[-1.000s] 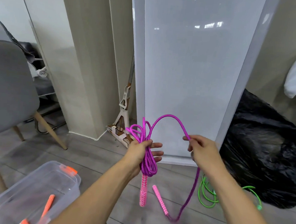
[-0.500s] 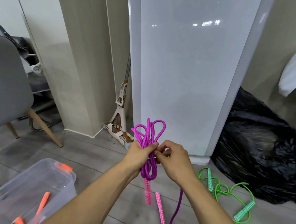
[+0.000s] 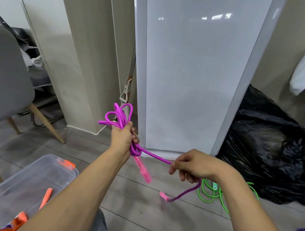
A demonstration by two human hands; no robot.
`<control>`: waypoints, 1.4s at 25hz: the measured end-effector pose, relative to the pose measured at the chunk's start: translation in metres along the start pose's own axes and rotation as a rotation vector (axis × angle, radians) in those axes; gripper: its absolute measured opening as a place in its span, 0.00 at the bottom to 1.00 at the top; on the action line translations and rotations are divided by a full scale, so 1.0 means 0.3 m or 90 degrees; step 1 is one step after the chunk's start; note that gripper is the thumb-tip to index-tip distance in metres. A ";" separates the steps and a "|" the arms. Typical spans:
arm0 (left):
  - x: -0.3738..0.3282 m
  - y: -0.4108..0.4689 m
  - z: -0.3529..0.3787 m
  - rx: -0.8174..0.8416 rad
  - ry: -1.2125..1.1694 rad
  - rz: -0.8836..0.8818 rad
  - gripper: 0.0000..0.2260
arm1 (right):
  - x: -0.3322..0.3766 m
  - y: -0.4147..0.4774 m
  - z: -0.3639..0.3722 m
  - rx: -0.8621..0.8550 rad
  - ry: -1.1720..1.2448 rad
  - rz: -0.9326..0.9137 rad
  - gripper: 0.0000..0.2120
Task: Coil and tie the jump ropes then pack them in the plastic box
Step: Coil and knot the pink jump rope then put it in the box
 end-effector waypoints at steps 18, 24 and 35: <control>0.088 -0.273 0.273 0.404 0.484 0.109 0.05 | 0.094 -0.015 -0.145 -0.303 0.193 -0.145 0.10; 0.087 -0.283 0.279 0.400 0.554 0.150 0.06 | 0.082 -0.020 -0.147 -0.316 0.191 -0.123 0.11; 0.081 -0.126 0.114 0.089 0.083 -0.061 0.05 | -0.037 -0.004 -0.128 -0.174 0.093 -0.004 0.18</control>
Point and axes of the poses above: each hand's wrist, its own y-axis towards the middle knuckle, its own z-axis out of the palm, x = y × z, the point moved 10 cm from there along y, towards the middle knuckle, and after that the axes turned 2 degrees about -y, right-handed, at the moved point
